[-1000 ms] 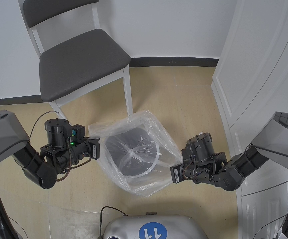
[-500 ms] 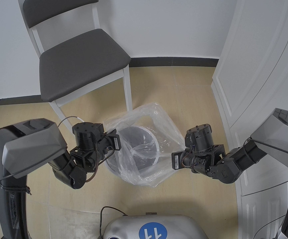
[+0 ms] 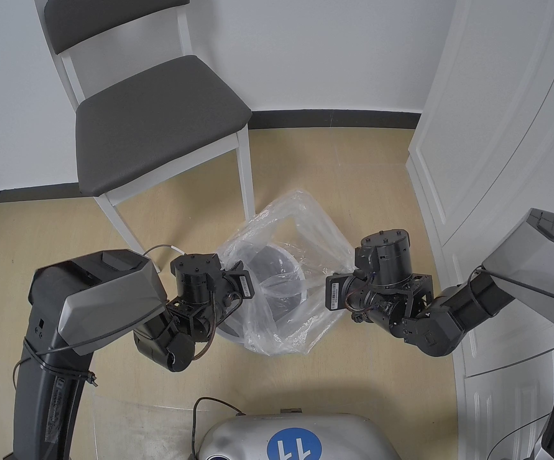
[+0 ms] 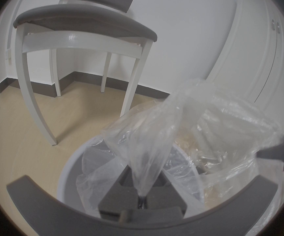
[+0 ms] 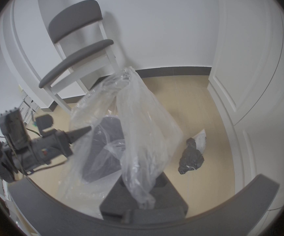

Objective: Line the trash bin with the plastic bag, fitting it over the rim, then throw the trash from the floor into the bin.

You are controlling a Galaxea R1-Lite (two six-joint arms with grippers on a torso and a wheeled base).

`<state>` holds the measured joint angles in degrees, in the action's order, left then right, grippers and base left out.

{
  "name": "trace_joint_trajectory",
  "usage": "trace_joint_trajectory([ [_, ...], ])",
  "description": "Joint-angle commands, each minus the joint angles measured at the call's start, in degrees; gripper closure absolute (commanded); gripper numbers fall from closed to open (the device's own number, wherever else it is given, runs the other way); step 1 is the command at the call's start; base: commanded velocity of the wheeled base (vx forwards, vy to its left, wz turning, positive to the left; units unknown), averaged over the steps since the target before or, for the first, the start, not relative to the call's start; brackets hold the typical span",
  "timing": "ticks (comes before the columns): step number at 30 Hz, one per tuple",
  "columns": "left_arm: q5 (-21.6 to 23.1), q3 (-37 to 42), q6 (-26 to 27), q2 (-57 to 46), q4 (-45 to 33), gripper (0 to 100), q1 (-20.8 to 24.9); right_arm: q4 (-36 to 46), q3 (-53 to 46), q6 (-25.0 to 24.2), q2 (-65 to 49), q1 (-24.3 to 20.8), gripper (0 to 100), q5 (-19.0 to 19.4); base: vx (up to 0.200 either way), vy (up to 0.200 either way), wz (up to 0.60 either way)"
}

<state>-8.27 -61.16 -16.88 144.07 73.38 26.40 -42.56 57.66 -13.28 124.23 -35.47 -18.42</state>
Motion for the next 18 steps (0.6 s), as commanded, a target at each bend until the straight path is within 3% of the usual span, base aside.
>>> trace_joint_trajectory([
  [1,0.0,-1.07,-0.17,3.24,0.01,100,-0.56,-1.92,-1.5,0.0,-1.19,-1.7,100,0.05,0.0,0.0,0.0],
  [11,0.79,-3.0,-1.31,6.05,0.19,100,-2.85,-3.59,-2.38,-0.61,0.66,-6.1,100,0.23,0.0,0.0,0.0],
  [18,1.41,-1.24,-1.22,3.32,0.28,100,-3.38,-6.22,-2.2,-0.52,3.12,-6.62,100,0.14,0.0,0.0,0.0],
])
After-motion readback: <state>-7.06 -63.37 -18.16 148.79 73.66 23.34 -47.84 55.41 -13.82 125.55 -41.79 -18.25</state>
